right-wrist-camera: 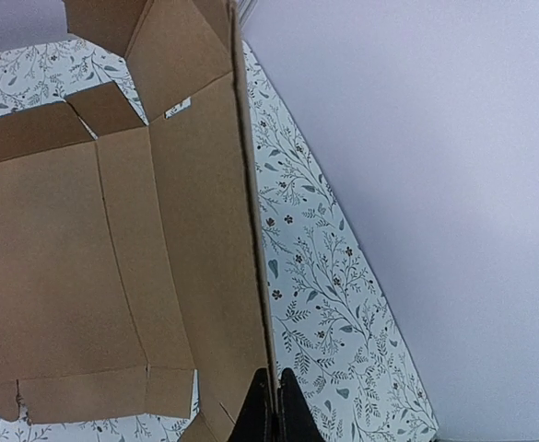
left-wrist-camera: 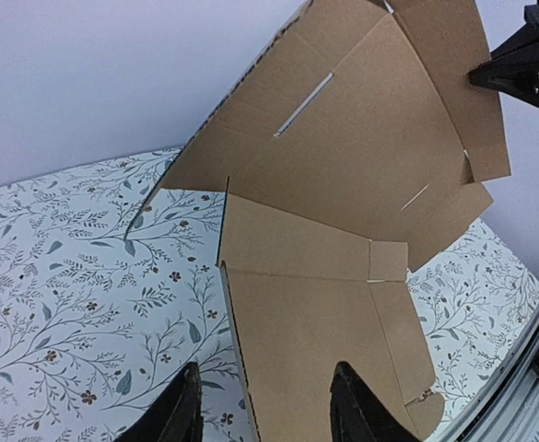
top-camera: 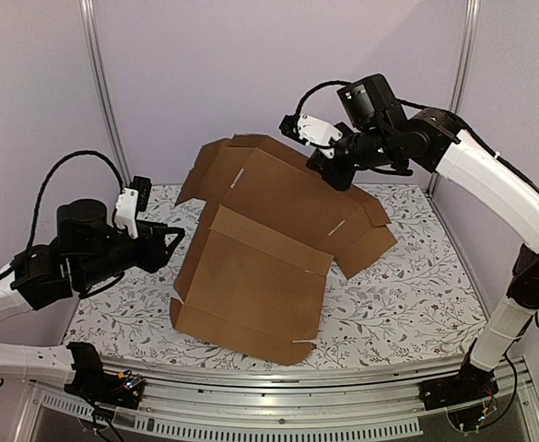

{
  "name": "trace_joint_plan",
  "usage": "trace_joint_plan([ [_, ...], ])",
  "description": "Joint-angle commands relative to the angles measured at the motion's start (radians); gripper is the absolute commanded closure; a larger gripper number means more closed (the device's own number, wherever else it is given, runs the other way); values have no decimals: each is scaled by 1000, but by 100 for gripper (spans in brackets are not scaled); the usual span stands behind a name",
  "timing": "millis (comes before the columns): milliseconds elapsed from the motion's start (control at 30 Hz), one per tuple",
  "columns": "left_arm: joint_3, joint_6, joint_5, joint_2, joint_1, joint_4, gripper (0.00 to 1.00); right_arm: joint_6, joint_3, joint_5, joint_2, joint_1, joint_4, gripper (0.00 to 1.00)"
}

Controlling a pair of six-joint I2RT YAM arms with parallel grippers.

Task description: Fold the paper box

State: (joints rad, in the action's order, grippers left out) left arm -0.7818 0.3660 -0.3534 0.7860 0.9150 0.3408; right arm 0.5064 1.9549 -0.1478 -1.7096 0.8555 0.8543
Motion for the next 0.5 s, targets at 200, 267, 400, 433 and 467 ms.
trace_joint_plan([
  [200, -74, -25, -1, -68, -11, 11, 46, -141, 73, -20, 90, 37, -17, 100],
  [267, -89, -38, 31, -86, -11, 3, 44, -164, 54, -3, 106, 37, -16, 100],
  [400, -127, -63, 146, -107, -13, -19, 39, -202, -3, 28, 137, 37, -22, 100],
  [433, -135, -66, 159, -107, -13, -29, 38, -212, -20, 34, 141, 37, -25, 100],
  [467, -142, -68, 169, -102, -13, -39, 37, -220, -37, 44, 144, 37, -31, 100],
])
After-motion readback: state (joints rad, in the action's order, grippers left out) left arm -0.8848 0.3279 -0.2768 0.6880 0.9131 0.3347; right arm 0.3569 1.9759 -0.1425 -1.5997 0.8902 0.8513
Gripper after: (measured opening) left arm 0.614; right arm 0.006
